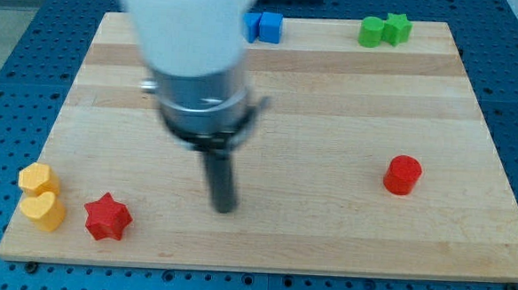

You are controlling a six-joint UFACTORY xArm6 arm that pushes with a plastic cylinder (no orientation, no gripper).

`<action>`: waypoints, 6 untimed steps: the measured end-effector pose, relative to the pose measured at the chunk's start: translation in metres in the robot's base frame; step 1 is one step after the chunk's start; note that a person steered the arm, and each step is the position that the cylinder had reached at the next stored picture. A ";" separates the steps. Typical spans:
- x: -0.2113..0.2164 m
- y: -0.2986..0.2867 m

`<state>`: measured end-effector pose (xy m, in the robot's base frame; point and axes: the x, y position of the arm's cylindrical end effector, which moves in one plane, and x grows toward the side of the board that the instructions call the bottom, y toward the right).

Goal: Move the red circle towards the bottom center of the board

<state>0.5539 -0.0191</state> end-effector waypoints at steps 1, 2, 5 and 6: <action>0.000 0.094; 0.000 0.189; -0.050 0.125; -0.027 0.067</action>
